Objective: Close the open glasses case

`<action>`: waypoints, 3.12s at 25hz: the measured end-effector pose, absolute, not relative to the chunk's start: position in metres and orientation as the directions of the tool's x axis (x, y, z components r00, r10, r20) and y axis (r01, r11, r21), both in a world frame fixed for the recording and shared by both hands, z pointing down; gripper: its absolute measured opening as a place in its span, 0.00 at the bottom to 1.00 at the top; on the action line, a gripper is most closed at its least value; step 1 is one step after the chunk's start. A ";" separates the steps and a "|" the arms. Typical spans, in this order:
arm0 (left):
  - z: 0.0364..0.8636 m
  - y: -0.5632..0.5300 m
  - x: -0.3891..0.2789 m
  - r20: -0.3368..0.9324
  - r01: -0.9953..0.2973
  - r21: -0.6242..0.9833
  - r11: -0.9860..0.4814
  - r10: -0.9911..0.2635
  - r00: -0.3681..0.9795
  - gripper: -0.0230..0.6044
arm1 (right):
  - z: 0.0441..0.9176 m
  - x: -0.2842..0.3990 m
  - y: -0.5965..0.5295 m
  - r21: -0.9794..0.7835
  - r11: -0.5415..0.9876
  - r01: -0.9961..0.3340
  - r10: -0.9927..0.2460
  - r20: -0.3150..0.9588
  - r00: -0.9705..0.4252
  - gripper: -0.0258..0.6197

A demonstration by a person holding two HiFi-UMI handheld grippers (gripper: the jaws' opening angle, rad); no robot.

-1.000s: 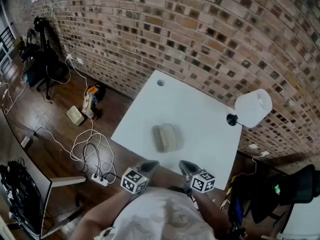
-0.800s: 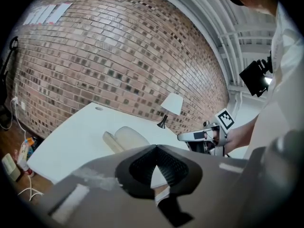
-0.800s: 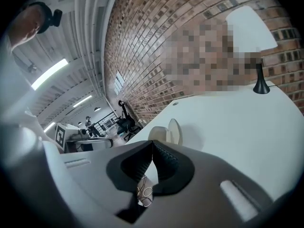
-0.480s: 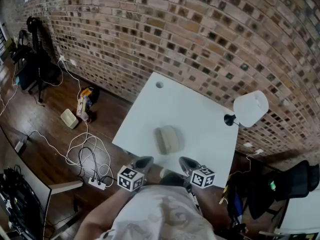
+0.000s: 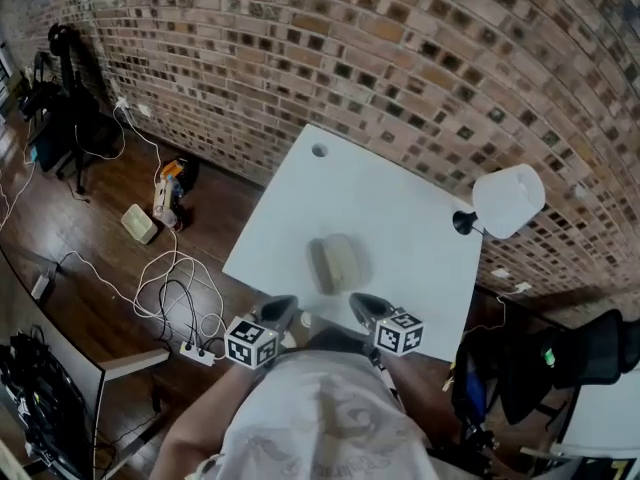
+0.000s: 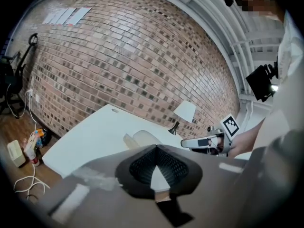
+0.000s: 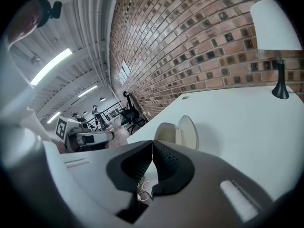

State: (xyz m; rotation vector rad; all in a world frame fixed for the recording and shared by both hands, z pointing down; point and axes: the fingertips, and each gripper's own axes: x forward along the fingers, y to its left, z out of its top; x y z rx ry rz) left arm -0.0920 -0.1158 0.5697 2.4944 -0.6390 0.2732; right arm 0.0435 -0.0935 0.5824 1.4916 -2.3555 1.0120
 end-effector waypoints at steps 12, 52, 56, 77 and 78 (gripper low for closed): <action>0.574 -0.128 -0.092 0.361 -0.503 0.421 -0.754 -0.369 0.856 0.04 | 0.596 0.047 -0.111 -0.443 0.269 -0.855 -0.738 0.476 -0.478 0.05; 0.600 -0.153 -0.037 0.444 -0.521 0.464 -0.717 -0.320 0.837 0.04 | 0.650 0.122 -0.186 -0.510 0.131 -0.850 -0.645 0.607 -0.463 0.18; 0.600 -0.152 -0.036 0.446 -0.518 0.460 -0.722 -0.317 0.837 0.04 | 0.642 0.130 -0.192 -0.391 0.204 -0.898 -0.647 0.635 -0.423 0.17; 0.599 -0.152 -0.041 0.439 -0.514 0.461 -0.723 -0.317 0.840 0.04 | 0.612 0.056 -0.161 0.004 0.596 -0.803 -0.618 0.641 -0.455 0.22; 0.599 -0.152 -0.040 0.439 -0.513 0.461 -0.724 -0.316 0.841 0.04 | 0.613 0.051 -0.159 -0.012 0.607 -0.795 -0.607 0.638 -0.473 0.22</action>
